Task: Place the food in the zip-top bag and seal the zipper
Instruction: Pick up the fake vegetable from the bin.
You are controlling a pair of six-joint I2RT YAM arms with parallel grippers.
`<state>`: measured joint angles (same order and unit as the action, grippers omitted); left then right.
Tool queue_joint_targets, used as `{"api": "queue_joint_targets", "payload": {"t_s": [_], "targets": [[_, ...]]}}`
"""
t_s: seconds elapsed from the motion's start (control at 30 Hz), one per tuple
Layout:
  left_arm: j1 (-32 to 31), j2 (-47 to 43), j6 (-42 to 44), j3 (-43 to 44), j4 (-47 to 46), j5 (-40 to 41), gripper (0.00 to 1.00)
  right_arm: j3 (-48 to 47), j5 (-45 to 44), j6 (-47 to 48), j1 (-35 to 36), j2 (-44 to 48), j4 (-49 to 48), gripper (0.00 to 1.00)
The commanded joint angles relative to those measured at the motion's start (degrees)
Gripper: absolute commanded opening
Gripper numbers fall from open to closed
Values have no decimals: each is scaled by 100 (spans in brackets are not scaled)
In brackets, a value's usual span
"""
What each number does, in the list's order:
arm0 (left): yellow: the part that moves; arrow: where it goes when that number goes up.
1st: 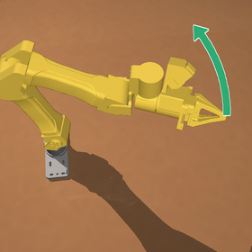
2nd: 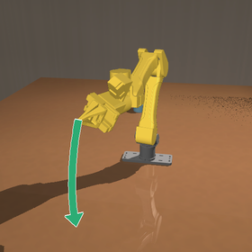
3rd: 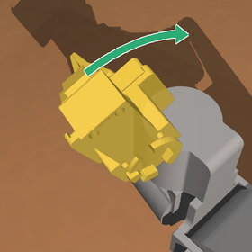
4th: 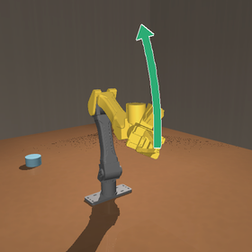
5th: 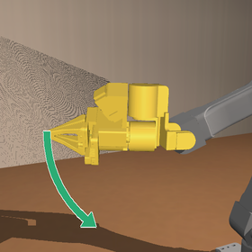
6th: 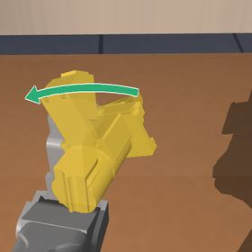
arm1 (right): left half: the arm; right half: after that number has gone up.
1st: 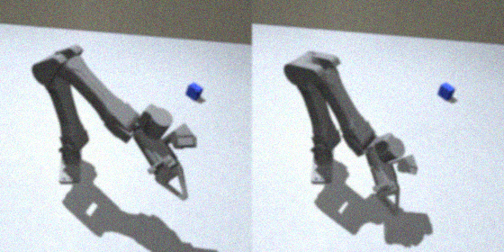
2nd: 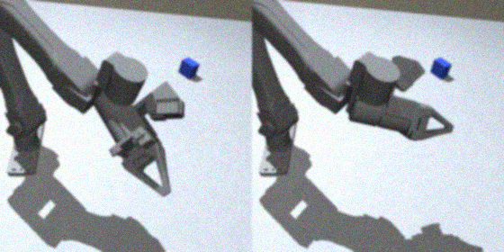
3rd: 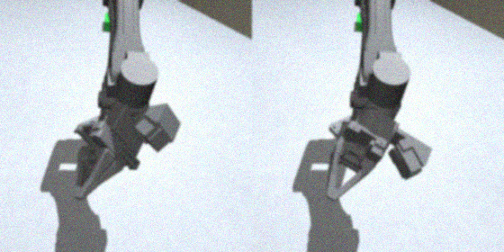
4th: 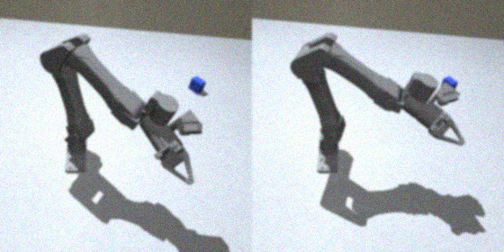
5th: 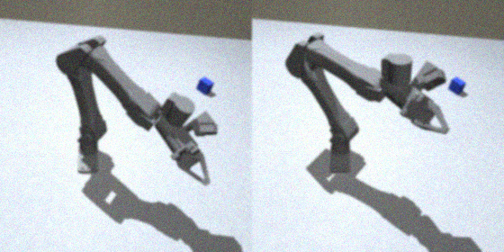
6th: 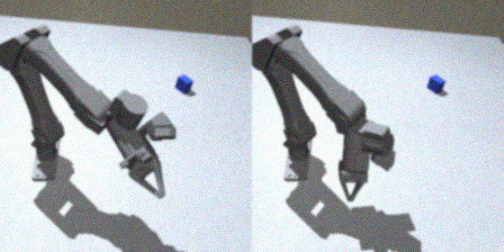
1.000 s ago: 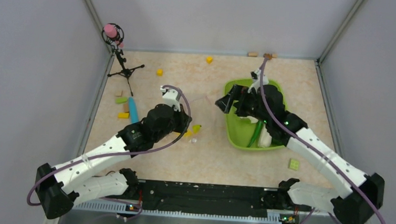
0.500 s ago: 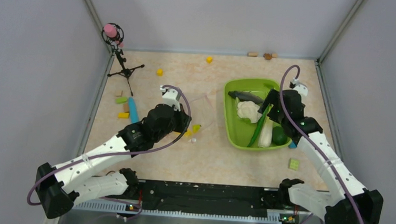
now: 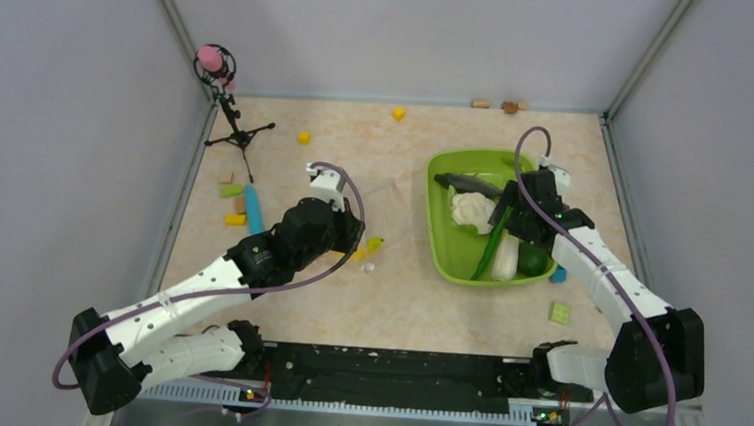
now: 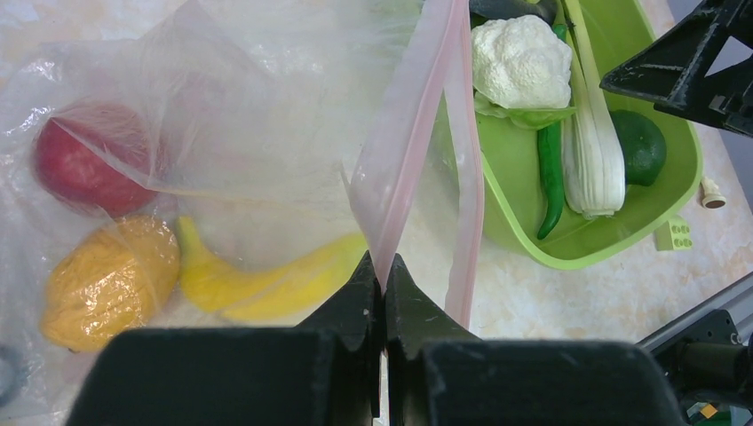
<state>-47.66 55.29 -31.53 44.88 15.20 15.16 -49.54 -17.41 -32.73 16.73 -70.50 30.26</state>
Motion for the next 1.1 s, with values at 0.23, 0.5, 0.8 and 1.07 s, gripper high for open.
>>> {"api": "queue_joint_targets", "payload": {"t_s": [0.23,0.5,0.8,1.07], "targets": [[20,3,50,94,-114,37,0,-688,473,221,-760,-965,-358,68],[18,28,51,91,-106,66,0,-834,209,169,-783,-1540,-320,54],[20,91,58,119,-89,76,0,-918,253,234,-828,-1971,-326,48],[19,105,59,117,-90,90,0,-922,625,210,-838,-2449,-663,46]]}}
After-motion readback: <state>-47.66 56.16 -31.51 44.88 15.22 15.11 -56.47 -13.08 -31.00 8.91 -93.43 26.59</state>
